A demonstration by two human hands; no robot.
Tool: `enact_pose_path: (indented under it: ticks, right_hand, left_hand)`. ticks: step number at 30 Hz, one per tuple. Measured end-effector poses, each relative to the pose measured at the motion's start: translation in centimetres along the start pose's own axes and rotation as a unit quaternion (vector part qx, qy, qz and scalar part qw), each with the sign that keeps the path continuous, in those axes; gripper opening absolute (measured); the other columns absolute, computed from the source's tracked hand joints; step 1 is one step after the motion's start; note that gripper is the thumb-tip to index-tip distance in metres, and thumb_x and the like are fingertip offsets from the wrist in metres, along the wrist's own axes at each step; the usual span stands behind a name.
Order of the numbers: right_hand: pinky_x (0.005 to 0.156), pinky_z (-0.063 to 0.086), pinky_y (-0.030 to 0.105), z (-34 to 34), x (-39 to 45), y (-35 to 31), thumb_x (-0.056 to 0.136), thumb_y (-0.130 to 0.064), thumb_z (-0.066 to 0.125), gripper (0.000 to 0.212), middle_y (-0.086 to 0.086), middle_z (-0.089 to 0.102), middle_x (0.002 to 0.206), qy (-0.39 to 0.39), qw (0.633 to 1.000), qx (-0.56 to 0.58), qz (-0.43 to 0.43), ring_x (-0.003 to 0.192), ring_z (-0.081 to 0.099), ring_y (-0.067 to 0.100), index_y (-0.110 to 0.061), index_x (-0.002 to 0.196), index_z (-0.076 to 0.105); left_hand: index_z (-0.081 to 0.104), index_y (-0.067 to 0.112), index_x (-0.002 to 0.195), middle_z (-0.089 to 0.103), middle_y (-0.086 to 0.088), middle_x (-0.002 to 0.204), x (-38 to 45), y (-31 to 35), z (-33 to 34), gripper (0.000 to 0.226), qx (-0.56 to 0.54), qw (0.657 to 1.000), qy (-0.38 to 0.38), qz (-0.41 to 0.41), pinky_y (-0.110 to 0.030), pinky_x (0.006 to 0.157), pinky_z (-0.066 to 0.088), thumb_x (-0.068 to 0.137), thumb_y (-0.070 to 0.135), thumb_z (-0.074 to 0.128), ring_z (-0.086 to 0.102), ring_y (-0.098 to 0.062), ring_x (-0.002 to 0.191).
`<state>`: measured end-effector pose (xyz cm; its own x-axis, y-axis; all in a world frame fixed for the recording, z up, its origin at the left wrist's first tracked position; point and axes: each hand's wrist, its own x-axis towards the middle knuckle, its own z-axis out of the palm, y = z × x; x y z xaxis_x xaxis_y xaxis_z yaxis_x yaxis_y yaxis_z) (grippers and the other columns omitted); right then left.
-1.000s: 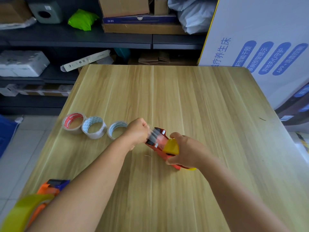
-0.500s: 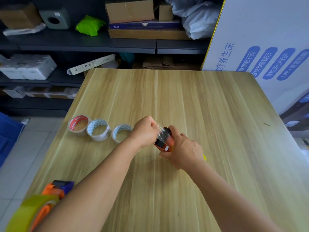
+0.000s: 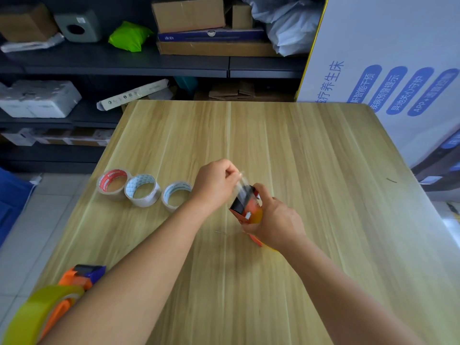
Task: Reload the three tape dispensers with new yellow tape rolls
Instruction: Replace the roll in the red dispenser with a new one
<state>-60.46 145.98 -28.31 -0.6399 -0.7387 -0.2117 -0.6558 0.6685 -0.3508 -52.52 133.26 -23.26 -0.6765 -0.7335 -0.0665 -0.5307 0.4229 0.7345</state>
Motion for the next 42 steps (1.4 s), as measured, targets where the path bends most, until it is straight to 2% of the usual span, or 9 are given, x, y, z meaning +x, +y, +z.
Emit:
enact_pose_path:
  ticks: [6,14,19,25,28,30,32,36,42]
  right_hand:
    - [0.062,0.054,0.033,0.0,-0.7,0.9,0.073,-0.060,0.064,0.077,-0.007,0.055,0.092,0.017,0.999,0.033,-0.013,0.075,0.064,0.021,-0.044,0.132,0.017]
    - [0.058,0.050,0.027,0.1,-1.8,1.7,0.079,-0.063,0.058,0.083,-0.011,0.058,0.106,0.053,0.996,0.001,-0.071,0.074,0.064,0.017,-0.052,0.144,0.008]
    - [0.059,0.049,0.025,-0.4,-1.7,1.9,0.080,-0.058,0.058,0.082,-0.013,0.059,0.110,0.042,0.997,-0.002,-0.070,0.078,0.064,0.016,-0.052,0.145,0.008]
    - [0.058,0.048,0.024,-1.0,-1.8,1.7,0.078,-0.051,0.064,0.086,-0.011,0.060,0.112,0.005,0.995,0.064,-0.070,0.072,0.057,0.014,-0.052,0.144,0.009]
    - [0.061,0.048,0.028,-1.0,-1.7,1.6,0.074,-0.042,0.069,0.092,-0.007,0.057,0.118,-0.019,0.994,0.098,-0.031,0.076,0.057,0.017,-0.041,0.145,0.010]
    - [0.064,0.046,0.029,-0.7,-1.8,1.4,0.078,-0.046,0.067,0.085,-0.001,0.056,0.120,-0.035,0.997,0.073,-0.013,0.083,0.059,0.021,-0.027,0.145,0.018]
    - [0.064,0.047,0.031,-0.5,-1.9,1.1,0.082,-0.053,0.059,0.068,0.002,0.059,0.112,-0.036,0.998,0.044,-0.019,0.084,0.061,0.024,-0.018,0.133,0.033]
    - [0.058,0.042,0.030,-0.7,-1.4,0.6,0.084,-0.046,0.062,0.058,-0.002,0.055,0.093,-0.032,0.999,0.039,-0.013,0.071,0.052,0.021,-0.016,0.126,0.035]
    - [0.058,0.042,0.030,-1.5,-1.3,1.5,0.082,-0.042,0.068,0.045,-0.003,0.051,0.087,0.006,0.997,0.071,-0.026,0.070,0.054,0.022,-0.018,0.108,0.040]
  left_hand:
    - [0.061,0.012,0.084,0.068,0.002,0.072,-1.0,-0.8,0.2,0.014,-0.036,0.997,0.012,-0.066,-0.042,0.075,0.056,0.093,0.021,0.055,0.068,-0.024,0.078]
    - [0.057,0.012,0.085,0.066,0.000,0.072,-1.5,-0.9,0.3,0.013,-0.102,0.989,-0.007,-0.103,-0.046,0.073,0.060,0.094,0.020,0.054,0.072,-0.019,0.069]
    - [0.057,0.011,0.085,0.069,0.001,0.068,-1.6,0.1,-0.1,0.014,-0.083,0.993,-0.010,-0.080,-0.046,0.077,0.059,0.094,0.020,0.052,0.072,-0.018,0.071]
    - [0.059,0.009,0.086,0.071,0.001,0.066,-1.2,1.8,-1.3,0.016,-0.039,0.998,0.000,-0.052,-0.046,0.079,0.057,0.094,0.019,0.051,0.070,-0.022,0.074]
    - [0.059,0.007,0.086,0.072,-0.002,0.071,-0.9,2.5,-1.9,0.018,-0.012,0.999,0.000,-0.032,-0.046,0.077,0.057,0.094,0.020,0.050,0.069,-0.024,0.074]
    - [0.058,0.006,0.088,0.072,-0.003,0.073,-0.8,2.9,-2.1,0.019,-0.014,0.999,-0.009,-0.031,-0.048,0.076,0.057,0.095,0.022,0.048,0.069,-0.028,0.076]
    - [0.056,0.005,0.092,0.071,-0.003,0.074,-0.8,3.4,-2.1,0.020,-0.029,0.999,-0.021,-0.030,-0.049,0.077,0.057,0.096,0.021,0.046,0.071,-0.024,0.077]
    - [0.055,0.006,0.093,0.068,-0.005,0.080,-1.1,4.5,-1.9,0.020,-0.050,0.998,-0.037,-0.010,-0.047,0.079,0.058,0.097,0.022,0.045,0.073,-0.013,0.073]
    - [0.056,0.012,0.087,0.070,-0.001,0.068,-0.5,4.1,-2.9,0.015,-0.069,0.997,0.029,-0.023,-0.046,0.076,0.059,0.097,0.020,0.049,0.071,-0.011,0.065]
